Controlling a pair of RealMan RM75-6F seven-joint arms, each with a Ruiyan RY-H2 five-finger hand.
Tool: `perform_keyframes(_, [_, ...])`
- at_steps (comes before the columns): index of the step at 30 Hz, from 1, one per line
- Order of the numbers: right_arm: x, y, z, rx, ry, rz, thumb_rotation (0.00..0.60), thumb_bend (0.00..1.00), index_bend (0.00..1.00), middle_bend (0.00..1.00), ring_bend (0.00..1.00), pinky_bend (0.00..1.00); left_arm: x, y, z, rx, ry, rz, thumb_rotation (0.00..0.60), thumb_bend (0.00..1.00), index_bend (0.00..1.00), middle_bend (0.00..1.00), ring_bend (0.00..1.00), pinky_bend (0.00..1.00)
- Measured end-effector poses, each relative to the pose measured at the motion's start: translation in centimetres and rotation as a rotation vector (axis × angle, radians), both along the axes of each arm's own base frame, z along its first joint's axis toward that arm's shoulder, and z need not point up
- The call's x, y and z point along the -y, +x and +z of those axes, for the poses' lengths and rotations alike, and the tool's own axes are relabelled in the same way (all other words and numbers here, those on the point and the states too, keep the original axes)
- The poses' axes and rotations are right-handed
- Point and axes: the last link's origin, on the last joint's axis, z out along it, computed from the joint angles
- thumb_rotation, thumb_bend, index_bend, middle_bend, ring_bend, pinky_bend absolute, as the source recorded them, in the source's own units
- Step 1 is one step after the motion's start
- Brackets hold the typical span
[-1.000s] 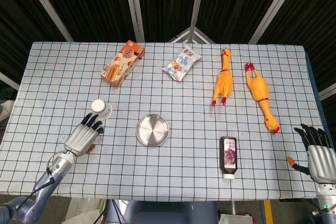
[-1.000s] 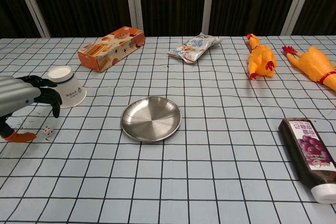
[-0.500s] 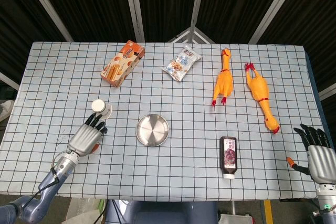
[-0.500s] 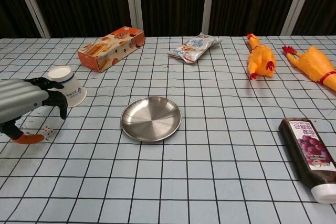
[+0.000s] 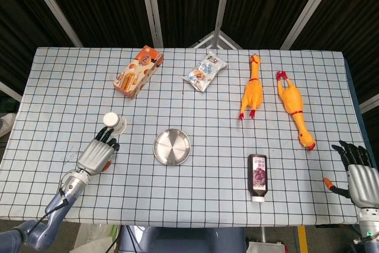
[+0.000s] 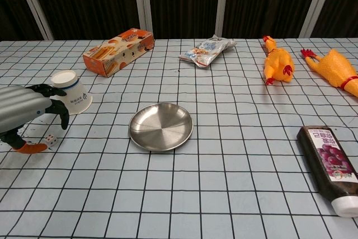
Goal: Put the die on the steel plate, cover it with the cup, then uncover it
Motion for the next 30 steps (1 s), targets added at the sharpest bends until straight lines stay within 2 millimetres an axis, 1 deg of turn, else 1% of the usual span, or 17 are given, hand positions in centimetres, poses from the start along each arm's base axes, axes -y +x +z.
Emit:
perform_keyframes(10, [0.0,0.0,-0.1,0.007,0.008,-0.009,0.600,0.23,0.18,0.11,0.09,0.00,-0.3,-0.1,-0.3,-0.004,0.010,-0.003,0.600,0.41,0.37,0.35,0.07,0.01])
perform_keyframes(21, [0.0,-0.1,-0.1,0.012,0.012,-0.014,0.600,0.23,0.18,0.11,0.09,0.00,-0.1,-0.4,-0.8,-0.005,0.002,0.007,0.600,0.41,0.36,0.40,0.07,0.01])
perform_keyframes(28, [0.1,-0.1,-0.2,0.013,0.012,-0.013,0.600,0.23,0.18,0.11,0.09,0.00,-0.2,-0.7,0.1,0.006,0.024,0.017,0.600,0.43,0.35,0.42,0.07,0.01])
perform_keyframes(30, [0.1,-0.1,-0.2,0.013,0.013,-0.012,0.600,0.23,0.18,0.11,0.09,0.00,-0.1,-0.9,0.2,0.010,0.024,0.023,0.600,0.43,0.36,0.42,0.07,0.01])
